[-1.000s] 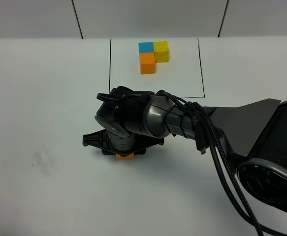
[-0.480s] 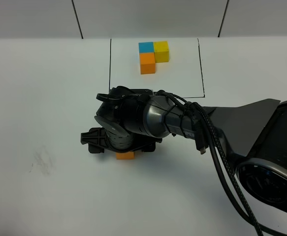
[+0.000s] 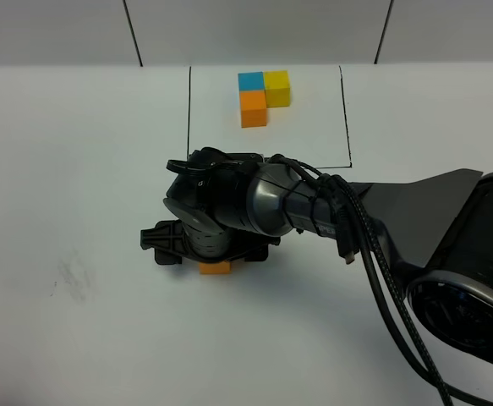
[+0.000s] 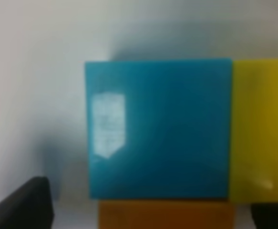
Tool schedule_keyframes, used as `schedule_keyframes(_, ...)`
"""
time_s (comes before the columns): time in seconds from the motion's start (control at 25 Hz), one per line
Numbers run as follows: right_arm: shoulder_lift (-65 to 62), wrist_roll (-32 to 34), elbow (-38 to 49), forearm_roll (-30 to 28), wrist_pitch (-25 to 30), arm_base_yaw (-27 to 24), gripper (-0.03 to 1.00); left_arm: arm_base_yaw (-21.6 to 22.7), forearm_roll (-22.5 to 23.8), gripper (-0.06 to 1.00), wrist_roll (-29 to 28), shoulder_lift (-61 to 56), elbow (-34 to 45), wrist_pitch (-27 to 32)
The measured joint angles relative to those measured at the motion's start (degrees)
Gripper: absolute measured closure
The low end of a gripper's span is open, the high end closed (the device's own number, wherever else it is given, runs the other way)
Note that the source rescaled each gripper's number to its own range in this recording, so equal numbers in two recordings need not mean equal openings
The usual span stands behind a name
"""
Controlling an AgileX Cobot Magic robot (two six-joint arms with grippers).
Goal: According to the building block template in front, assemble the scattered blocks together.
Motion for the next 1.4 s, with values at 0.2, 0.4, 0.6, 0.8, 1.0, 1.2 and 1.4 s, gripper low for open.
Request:
schedule_keyframes(0.2, -2.3, 0.0, 0.3, 0.5, 2.8, 0.0, 0.00, 0.0, 0.0, 0.94, 0.0, 0.0, 0.0, 0.0)
schedule_keyframes(0.4, -7.0, 0.0, 0.3, 0.5, 5.1, 0.0, 0.00, 0.0, 0.0, 0.94, 0.0, 0.0, 0.0, 0.0)
schedule_keyframes(0.6, -10.3, 0.0, 0.3, -0.1, 5.7, 0.7, 0.00, 0.0, 0.0, 0.94, 0.0, 0.0, 0.0, 0.0)
schedule_keyframes(0.8, -11.1, 0.0, 0.3, 0.2, 7.4, 1.0, 0.17, 0.0, 0.0, 0.94, 0.0, 0.0, 0.0, 0.0)
schedule_keyframes(1.0, -11.1, 0.0, 0.3, 0.2, 9.5, 1.0, 0.69, 0.0, 0.0, 0.94, 0.0, 0.0, 0.0, 0.0)
schedule_keyframes(1.2, -11.1, 0.1, 0.4, 0.2, 9.8, 1.0, 0.95, 0.0, 0.0, 0.94, 0.0, 0.0, 0.0, 0.0)
schedule_keyframes(1.4, -11.2, 0.0, 0.4, 2.1, 15.0, 1.0, 0.97, 0.0, 0.0, 0.94, 0.0, 0.0, 0.0, 0.0)
